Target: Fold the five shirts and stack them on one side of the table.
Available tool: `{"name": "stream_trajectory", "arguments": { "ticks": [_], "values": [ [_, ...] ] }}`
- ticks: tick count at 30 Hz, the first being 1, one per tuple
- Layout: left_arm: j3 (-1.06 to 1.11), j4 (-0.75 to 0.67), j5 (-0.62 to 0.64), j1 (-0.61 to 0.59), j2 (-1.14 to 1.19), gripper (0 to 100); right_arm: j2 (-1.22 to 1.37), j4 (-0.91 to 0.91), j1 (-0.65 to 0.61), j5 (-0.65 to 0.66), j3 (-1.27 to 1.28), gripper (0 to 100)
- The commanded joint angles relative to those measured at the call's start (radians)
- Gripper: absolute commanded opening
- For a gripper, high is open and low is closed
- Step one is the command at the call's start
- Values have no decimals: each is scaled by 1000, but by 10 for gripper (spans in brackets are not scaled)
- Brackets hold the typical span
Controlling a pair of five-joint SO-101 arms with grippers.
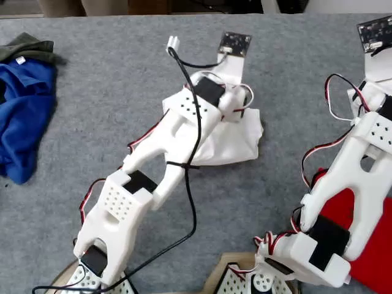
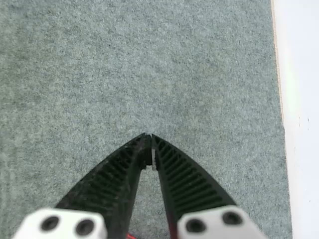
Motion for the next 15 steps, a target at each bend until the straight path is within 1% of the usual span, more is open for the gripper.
{"name": "stream_trajectory", "arguments": {
  "ticks": [1,5,6,10,12,15],
  "values": [
    [32,-57,6,15,-58,18,-61,-18,10,8,-58,7],
    [29,-58,6,26,-59,19,-61,-17,-1,8,-53,8],
    [29,-58,6,28,-62,35,-61,-17,-2,8,-51,8],
    [29,-46,8,23,-71,188,-61,-17,-16,8,-48,9],
    [-14,18,37,9,-85,225,-61,-12,-25,8,-48,9],
    [-150,158,71,-66,-114,225,-61,14,-42,8,-56,9]
  ]
}}
